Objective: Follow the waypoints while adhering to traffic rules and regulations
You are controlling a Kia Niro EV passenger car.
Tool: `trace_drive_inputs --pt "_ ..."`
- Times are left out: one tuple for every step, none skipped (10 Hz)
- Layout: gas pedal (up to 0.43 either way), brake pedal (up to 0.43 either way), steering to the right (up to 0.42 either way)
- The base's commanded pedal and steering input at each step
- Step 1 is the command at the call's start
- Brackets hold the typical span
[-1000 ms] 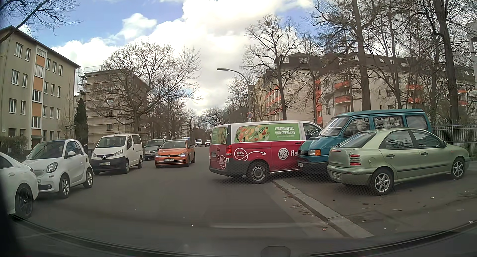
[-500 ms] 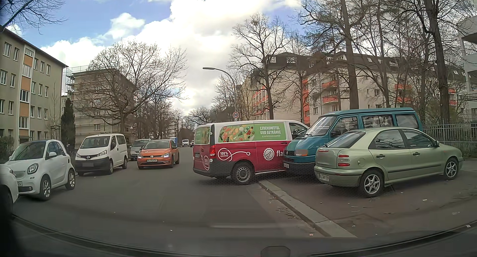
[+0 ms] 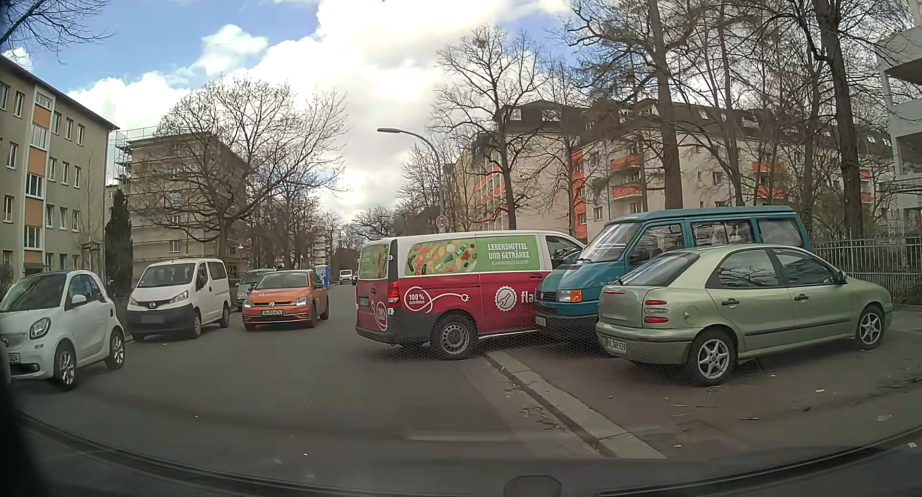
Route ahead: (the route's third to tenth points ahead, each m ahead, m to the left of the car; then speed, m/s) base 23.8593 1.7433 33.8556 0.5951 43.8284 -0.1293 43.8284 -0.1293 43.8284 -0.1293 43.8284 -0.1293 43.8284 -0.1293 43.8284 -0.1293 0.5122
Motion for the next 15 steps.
trace_drive_inputs --pt "0.000 0.183 0.094" --pt "0.000 0.183 0.018" --pt "0.000 0.189 -0.059" --pt "0.000 0.183 -0.108" --pt "0.000 0.183 -0.151" --pt "0.000 0.183 -0.172" --pt "0.000 0.183 -0.182" --pt "0.000 0.183 -0.186" --pt "0.000 0.177 -0.187" --pt "0.000 0.171 -0.174" --pt "0.000 0.152 -0.139" --pt "0.000 0.128 -0.110" --pt "0.000 0.110 -0.083" --pt "0.000 0.091 -0.079" --pt "0.000 0.091 -0.085"
